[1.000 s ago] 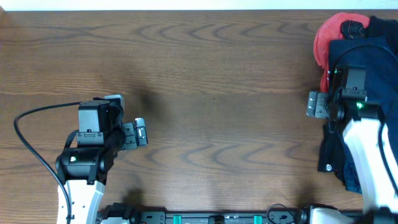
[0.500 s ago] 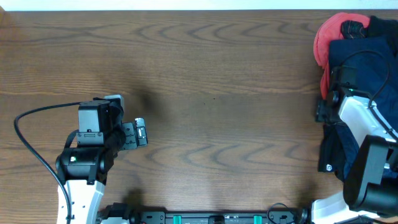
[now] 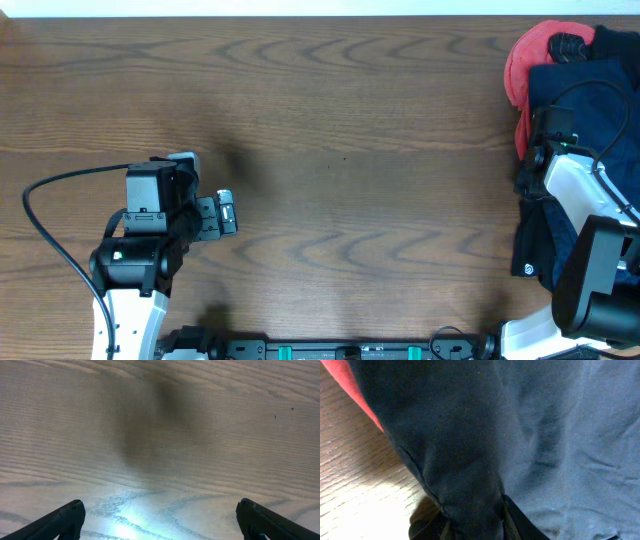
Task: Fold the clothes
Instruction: 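Reach the right gripper into the navy pile and grasp the navy shorts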
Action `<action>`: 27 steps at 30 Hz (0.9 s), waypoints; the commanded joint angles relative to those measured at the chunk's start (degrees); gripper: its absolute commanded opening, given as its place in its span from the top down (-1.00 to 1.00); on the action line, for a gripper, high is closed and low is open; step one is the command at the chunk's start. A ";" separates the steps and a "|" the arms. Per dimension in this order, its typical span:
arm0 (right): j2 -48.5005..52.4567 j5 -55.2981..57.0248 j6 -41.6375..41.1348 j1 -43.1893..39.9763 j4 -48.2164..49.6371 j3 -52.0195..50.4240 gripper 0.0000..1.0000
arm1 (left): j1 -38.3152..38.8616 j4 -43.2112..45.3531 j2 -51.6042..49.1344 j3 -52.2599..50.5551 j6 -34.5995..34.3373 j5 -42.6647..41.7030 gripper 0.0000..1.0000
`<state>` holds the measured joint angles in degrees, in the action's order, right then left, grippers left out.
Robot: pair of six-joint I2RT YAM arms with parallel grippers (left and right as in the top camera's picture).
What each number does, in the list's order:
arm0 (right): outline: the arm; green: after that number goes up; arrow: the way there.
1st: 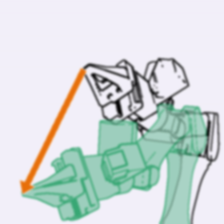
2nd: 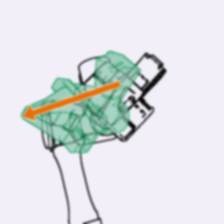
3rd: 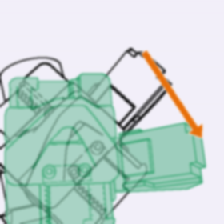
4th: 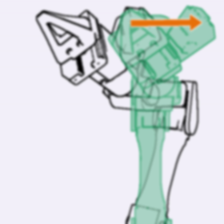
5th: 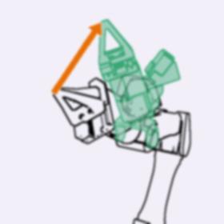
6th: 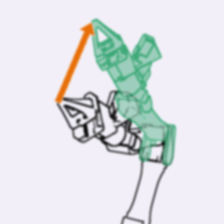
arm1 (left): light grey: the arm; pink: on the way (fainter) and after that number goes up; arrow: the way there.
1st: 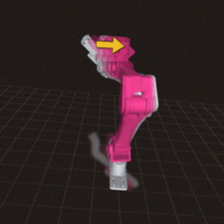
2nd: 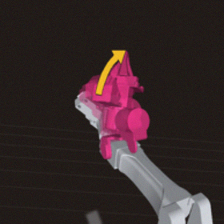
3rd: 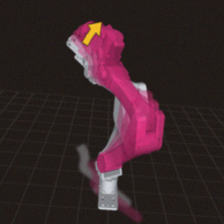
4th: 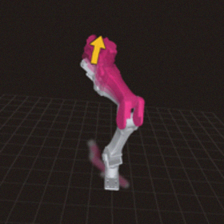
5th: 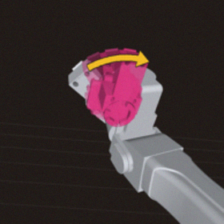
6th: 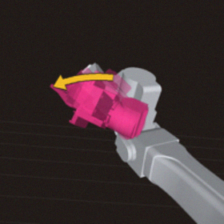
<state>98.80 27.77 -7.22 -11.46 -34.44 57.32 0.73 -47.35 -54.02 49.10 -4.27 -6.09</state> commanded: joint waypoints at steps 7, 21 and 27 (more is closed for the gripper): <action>-6.03 1.16 -0.90 -0.79 0.55 1.90 0.50 | -0.39 0.04 -0.22 1.14 -0.13 -0.79 -0.96; -10.05 -36.04 5.81 2.34 3.48 1.90 0.85 | -0.39 0.04 -0.22 1.14 -0.13 -0.79 -0.96; -10.03 -45.16 3.63 16.39 7.65 1.90 0.84 | -0.39 0.04 -0.22 1.14 -0.13 -0.79 -0.96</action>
<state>89.52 -4.10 -3.29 -2.39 -27.73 58.13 0.73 -47.33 -54.02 49.12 -4.27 -6.09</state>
